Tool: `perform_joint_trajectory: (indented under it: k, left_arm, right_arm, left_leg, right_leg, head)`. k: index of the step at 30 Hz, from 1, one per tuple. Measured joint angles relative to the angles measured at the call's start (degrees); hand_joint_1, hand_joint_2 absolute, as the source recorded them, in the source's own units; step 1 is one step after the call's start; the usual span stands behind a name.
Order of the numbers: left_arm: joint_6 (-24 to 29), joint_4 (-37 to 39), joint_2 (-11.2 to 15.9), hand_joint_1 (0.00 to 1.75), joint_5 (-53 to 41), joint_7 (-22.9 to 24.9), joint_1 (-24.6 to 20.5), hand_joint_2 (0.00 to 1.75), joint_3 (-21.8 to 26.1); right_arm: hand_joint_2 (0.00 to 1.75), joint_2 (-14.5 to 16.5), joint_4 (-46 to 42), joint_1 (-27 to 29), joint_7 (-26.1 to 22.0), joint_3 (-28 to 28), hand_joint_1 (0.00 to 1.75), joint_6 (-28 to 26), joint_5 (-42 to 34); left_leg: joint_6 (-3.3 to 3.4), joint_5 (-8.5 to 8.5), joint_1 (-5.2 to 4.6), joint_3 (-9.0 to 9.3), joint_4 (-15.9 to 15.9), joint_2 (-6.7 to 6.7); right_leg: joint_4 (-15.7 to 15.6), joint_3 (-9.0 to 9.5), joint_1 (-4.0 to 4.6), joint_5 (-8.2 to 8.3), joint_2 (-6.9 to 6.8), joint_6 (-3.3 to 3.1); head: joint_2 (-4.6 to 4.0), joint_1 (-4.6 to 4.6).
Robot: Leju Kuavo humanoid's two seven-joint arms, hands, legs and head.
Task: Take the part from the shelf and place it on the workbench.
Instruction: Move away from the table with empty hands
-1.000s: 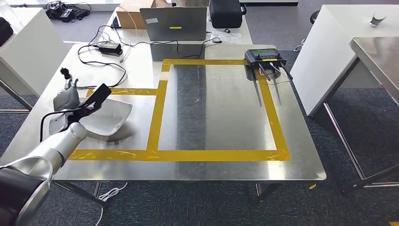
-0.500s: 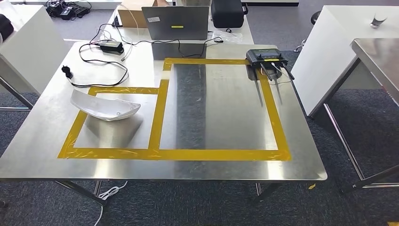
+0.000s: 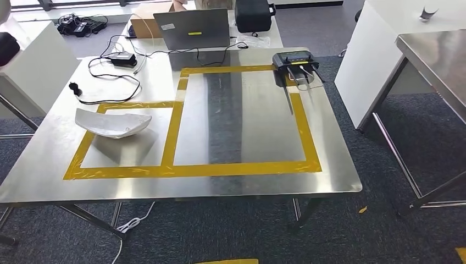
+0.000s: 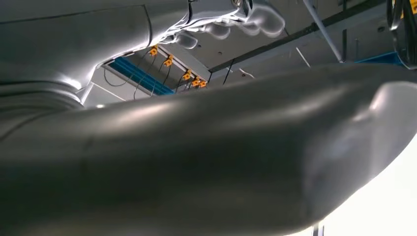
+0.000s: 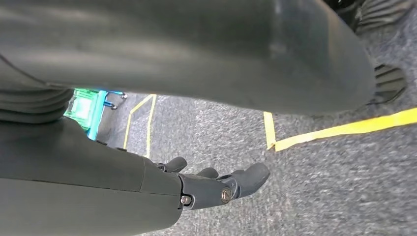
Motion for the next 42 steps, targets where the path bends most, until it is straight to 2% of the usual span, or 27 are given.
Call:
perform_joint_trajectory:
  k: [2, 3, 4, 6, 8, 10, 13, 14, 15, 17, 18, 19, 21, 23, 25, 27, 29, 30, 32, 34, 35, 36, 37, 38, 39, 41, 42]
  left_arm:
    - [1.88, -0.05, 0.62, 0.0, 0.19, -0.21, 0.16, 0.0, -0.34]
    - [3.02, -0.15, 1.11, 0.0, 0.37, -0.42, 0.47, 0.0, -0.5]
    - [4.09, -0.32, 1.69, 0.0, 0.58, -0.75, 0.87, 0.0, -0.62]
    - [5.5, -0.79, 2.89, 0.0, 1.05, -1.44, 1.5, 0.0, -0.68]
    - [6.15, -1.37, 4.04, 0.0, 1.46, -1.73, 1.72, 0.0, -0.71]
    - [6.82, -1.9, 5.59, 0.0, 2.14, -1.73, 2.04, 0.0, -0.69]
    - [8.08, -2.23, 8.75, 0.0, 3.41, -1.81, 2.92, 0.0, -0.54]
    - [8.43, -2.31, 9.67, 0.0, 3.79, -1.91, 3.25, 0.0, -0.42]
    - [8.69, -2.42, 10.64, 0.0, 4.26, -2.06, 3.59, 0.0, -0.19]
    - [8.87, -2.7, 12.9, 0.0, 5.62, -2.5, 4.46, 0.0, 0.45]
    - [8.88, -2.86, 14.09, 0.0, 6.43, -2.64, 4.99, 0.0, 0.78]
    - [8.88, -2.98, 15.07, 0.0, 7.12, -2.71, 5.49, 0.0, 1.04]
    - [8.97, -3.27, 17.18, 0.0, 8.43, -2.58, 6.69, 0.0, 1.65]
    - [9.23, -3.71, 19.77, 0.0, 10.2, -1.44, 8.31, 0.0, 2.62]
    - [9.64, -4.66, 23.12, 0.0, 13.73, 0.28, 11.07, 0.0, 4.41]
    - [10.14, -6.26, 27.17, 0.0, 19.44, 0.81, 16.83, 0.0, 7.74]
    - [10.54, -9.05, 31.34, 0.0, 25.46, 0.6, 28.61, 0.0, 14.17]
    - [10.59, -10.96, 32.85, 0.0, 27.71, 0.59, 36.84, 0.0, 19.11]
    - [9.78, -15.24, 33.66, 0.0, 29.95, 0.7, 53.97, 0.0, 31.91]
    - [8.45, -18.81, 31.37, 0.0, 28.91, 0.27, 67.66, 0.0, 44.86]
    - [7.9, -19.91, 29.62, 0.0, 27.49, 0.14, 72.8, 0.0, 50.51]
    - [7.41, -20.53, 27.77, 0.0, 25.61, 0.31, 77.04, 0.0, 55.06]
    - [6.88, -20.72, 26.05, 0.0, 23.71, 0.65, 80.49, 0.0, 58.87]
    - [6.46, -20.57, 24.13, 0.0, 21.82, 0.88, 83.06, 0.0, 62.08]
    - [6.48, -19.77, 21.74, 0.0, 20.18, 0.58, 84.79, 0.0, 64.92]
    - [7.65, -16.53, 16.31, 0.0, 18.03, -1.26, 86.78, 0.0, 69.98]
    - [8.33, -14.3, 13.5, 0.0, 17.55, -2.06, 87.57, 0.0, 72.04]
  right_arm:
    - [0.0, 0.0, 0.0, 0.16, 0.0, -0.01, 0.0, 0.0, 0.4]
    - [0.0, 0.0, 0.0, 0.23, 0.01, -0.02, 0.0, -0.01, 0.63]
    - [0.0, 0.0, 0.0, 0.29, 0.01, -0.02, 0.0, -0.01, 0.77]
    - [0.0, 0.0, 0.0, 0.39, 0.02, -0.02, 0.0, -0.01, 0.9]
    - [0.0, 0.07, 0.0, 0.45, 0.02, -0.02, 0.0, -0.01, 0.89]
    - [0.0, 0.13, 0.0, 0.5, 0.01, -0.02, 0.0, -0.02, 0.89]
    - [0.0, 0.14, 0.0, 0.75, -0.03, -0.07, 0.0, -0.02, 0.99]
    - [0.0, 0.16, 0.0, 0.86, 0.02, -0.08, 0.0, 0.02, 1.07]
    - [0.0, 0.21, 0.0, 0.94, 0.18, -0.08, 0.0, 0.07, 1.14]
    - [0.0, 0.3, 0.0, 0.95, 0.52, -0.09, 0.0, 0.17, 1.19]
    - [0.0, 0.33, 0.0, 0.93, 0.62, -0.1, 0.0, 0.17, 1.15]
    - [0.0, 0.33, 0.0, 0.92, 0.61, -0.11, 0.0, 0.17, 1.1]
    - [0.0, 0.34, 0.0, 0.89, 0.61, -0.23, 0.0, 0.17, 0.95]
    - [0.0, 0.38, 0.0, 0.86, 0.64, -0.43, 0.0, 0.17, 0.62]
    - [0.0, 0.59, 0.0, 0.67, 0.59, -0.79, 0.0, 0.17, 0.09]
    - [0.0, 0.92, 0.0, 0.53, 0.45, -1.25, 0.0, 0.17, -0.46]
    - [0.0, 1.27, 0.01, 0.69, 0.39, -1.76, 0.0, 0.16, -0.94]
    - [0.0, 1.45, 0.01, 0.82, 0.26, -2.1, 0.0, 0.15, -1.16]
    - [0.0, 1.74, 0.02, 1.09, -0.04, -2.79, 0.0, 0.14, -1.62]
    - [0.0, 1.98, 0.02, 1.2, -0.16, -3.45, 0.0, 0.06, -1.91]
    - [0.0, 2.05, 0.02, 1.23, -0.16, -3.78, 0.0, 0.02, -2.03]
    - [0.0, 2.11, 0.02, 1.28, -0.11, -4.1, 0.0, -0.02, -2.17]
    - [0.0, 2.16, 0.02, 1.33, -0.07, -4.36, 0.0, -0.02, -2.35]
    - [0.0, 2.2, 0.02, 1.38, -0.01, -4.63, 0.0, -0.02, -2.52]
    - [0.0, 2.24, 0.02, 1.4, 0.04, -4.9, 0.0, -0.03, -2.68]
    - [0.0, 2.28, 0.01, 1.27, 0.13, -5.37, 0.0, -0.05, -2.87]
    - [0.0, 2.28, -0.01, 1.16, 0.03, -5.5, 0.0, -0.07, -2.96]
  left_leg:
    - [-0.12, -4.02, -0.03, -1.37, 6.73, -0.01]
    - [-0.03, -4.31, -0.08, -1.09, 8.19, -0.01]
    - [0.18, -3.56, -0.19, 0.18, 7.71, -0.01]
    - [1.01, -1.03, -0.59, 4.95, 2.04, -0.04]
    - [1.89, -0.72, -1.05, 9.32, -4.49, 0.0]
    - [2.18, -1.2, -1.4, 10.77, -7.36, 0.12]
    - [2.8, 0.14, -1.37, 10.45, -8.43, 0.4]
    - [3.15, 0.83, -1.17, 10.21, -8.78, 0.53]
    - [3.43, 1.62, -0.93, 9.79, -9.09, 0.64]
    - [3.63, 2.97, -0.76, 8.31, -9.06, 0.67]
    - [3.58, 3.53, -0.71, 7.54, -8.96, 0.67]
    - [3.48, 3.94, -0.68, 6.91, -8.85, 0.68]
    - [3.12, 4.65, -0.53, 5.67, -8.5, 0.7]
    - [2.56, 5.37, -0.27, 4.21, -7.83, 0.75]
    - [1.82, 5.95, -0.22, 3.1, -7.18, 0.95]
    - [0.99, 6.51, -0.48, 3.12, -7.19, 1.4]
    - [0.11, 6.89, -0.77, 3.93, -7.89, 1.8]
    - [-0.36, 6.15, -0.78, 4.04, -7.81, 1.69]
    - [-1.16, 1.9, -0.51, 3.06, -4.67, 1.17]
    - [-1.54, -3.14, -0.17, 1.26, 1.9, 0.85]
    - [-1.53, -4.12, -0.1, 0.88, 4.77, 0.79]
    - [-1.42, -3.74, -0.1, 1.24, 6.35, 0.72]
    - [-1.25, -2.32, -0.1, 2.57, 6.09, 0.67]
    - [-0.97, -0.78, -0.12, 4.95, 3.82, 0.65]
    - [-0.55, -0.44, -0.22, 7.9, 0.08, 0.68]
    - [0.46, -1.46, -0.77, 12.47, -6.69, 0.73]
    - [0.98, -2.21, -1.08, 13.24, -8.33, 0.76]
  right_leg:
    - [0.03, -1.27, 0.24, 0.96, 0.0, -0.3]
    - [0.05, -1.89, 0.38, 1.44, 0.01, -0.37]
    - [0.06, -2.49, 0.53, 1.93, 0.02, -0.43]
    - [0.08, -3.4, 0.79, 2.83, 0.09, -0.45]
    - [0.1, -3.96, 0.96, 3.54, 0.15, -0.29]
    - [-0.04, -4.18, 0.85, 4.25, 0.22, 0.14]
    - [-0.3, -4.41, 0.72, 4.92, 0.46, 1.12]
    - [0.51, -4.82, 0.79, 3.75, 0.49, 1.38]
    - [2.44, -5.52, 0.83, 1.56, 0.48, 1.62]
    - [9.41, -7.48, 0.58, -4.16, 0.31, 2.02]
    - [12.86, -8.23, 0.44, -6.01, 0.25, 2.23]
    - [15.36, -8.64, 0.33, -6.87, 0.2, 2.41]
    - [15.93, -7.31, 0.16, -5.61, 0.13, 2.64]
    - [10.63, -2.65, -0.07, -3.18, 0.11, 2.8]
    - [3.6, 2.39, -0.05, -3.24, 0.3, 2.32]
    - [0.78, 4.11, 0.1, -4.13, 0.75, 1.22]
    - [0.36, 3.88, -0.34, -3.42, 1.2, 0.17]
    - [0.06, 3.66, -0.62, -2.89, 1.43, -0.25]
    - [-0.37, 2.65, -0.8, -1.66, 1.73, -0.8]
    - [-0.38, 0.93, -0.39, -0.35, 1.75, -1.05]
    - [-0.34, 0.0, -0.15, 0.33, 1.65, -1.15]
    - [-0.27, -0.92, 0.03, 0.99, 1.57, -1.2]
    - [-0.17, -1.79, 0.22, 1.6, 1.51, -1.18]
    - [-0.05, -2.53, 0.37, 2.14, 1.47, -1.07]
    - [0.04, -3.04, 0.48, 2.65, 1.35, -0.84]
    - [0.05, -3.37, 0.49, 3.48, 1.09, -0.12]
    - [-0.12, -3.3, 0.43, 3.91, 0.94, 0.32]
  head:
    - [0.0, -0.02]
    - [0.0, -0.03]
    - [0.0, -0.03]
    - [0.0, -0.04]
    - [0.0, 0.01]
    - [0.0, 0.0]
    - [0.0, -0.14]
    - [0.0, -0.1]
    - [0.0, -0.04]
    - [0.0, 0.1]
    - [0.0, 0.13]
    - [0.0, 0.14]
    - [0.0, 0.16]
    - [0.0, 0.2]
    - [0.0, 0.37]
    - [0.0, 0.52]
    - [0.0, 0.49]
    - [0.0, 0.22]
    - [0.0, -0.48]
    - [0.0, -0.89]
    - [0.0, -0.9]
    - [0.0, -0.9]
    - [0.0, -0.94]
    - [0.0, -0.96]
    - [0.0, -0.98]
    - [0.0, -0.97]
    - [0.0, -1.07]
